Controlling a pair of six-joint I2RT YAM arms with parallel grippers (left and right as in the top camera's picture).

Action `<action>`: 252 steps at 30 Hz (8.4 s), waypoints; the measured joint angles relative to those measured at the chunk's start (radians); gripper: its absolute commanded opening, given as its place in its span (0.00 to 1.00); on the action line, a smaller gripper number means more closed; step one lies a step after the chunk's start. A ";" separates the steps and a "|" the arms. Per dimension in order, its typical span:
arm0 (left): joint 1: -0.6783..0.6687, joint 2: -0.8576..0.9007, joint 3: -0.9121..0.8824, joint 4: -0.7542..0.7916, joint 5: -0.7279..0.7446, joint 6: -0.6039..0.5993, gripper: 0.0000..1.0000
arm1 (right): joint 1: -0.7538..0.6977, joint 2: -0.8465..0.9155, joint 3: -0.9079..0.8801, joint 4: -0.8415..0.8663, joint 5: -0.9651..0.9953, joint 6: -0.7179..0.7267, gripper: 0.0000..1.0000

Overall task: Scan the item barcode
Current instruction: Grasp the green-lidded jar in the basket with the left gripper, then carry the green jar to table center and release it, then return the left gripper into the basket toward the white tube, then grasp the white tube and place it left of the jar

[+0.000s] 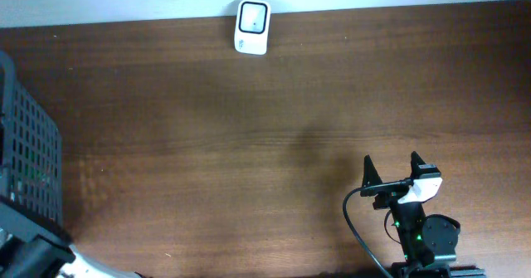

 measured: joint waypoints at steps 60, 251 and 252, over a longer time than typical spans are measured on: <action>-0.137 0.082 1.113 -0.683 0.194 0.031 0.41 | 0.000 0.000 0.000 0.000 0.000 0.000 0.98; -1.037 -0.099 0.414 -0.384 0.028 -0.094 0.00 | 0.000 0.001 0.000 0.000 0.000 0.000 0.99; -1.061 -0.071 0.362 -0.356 0.029 -0.117 0.00 | 0.000 0.001 0.000 0.000 0.000 0.000 0.98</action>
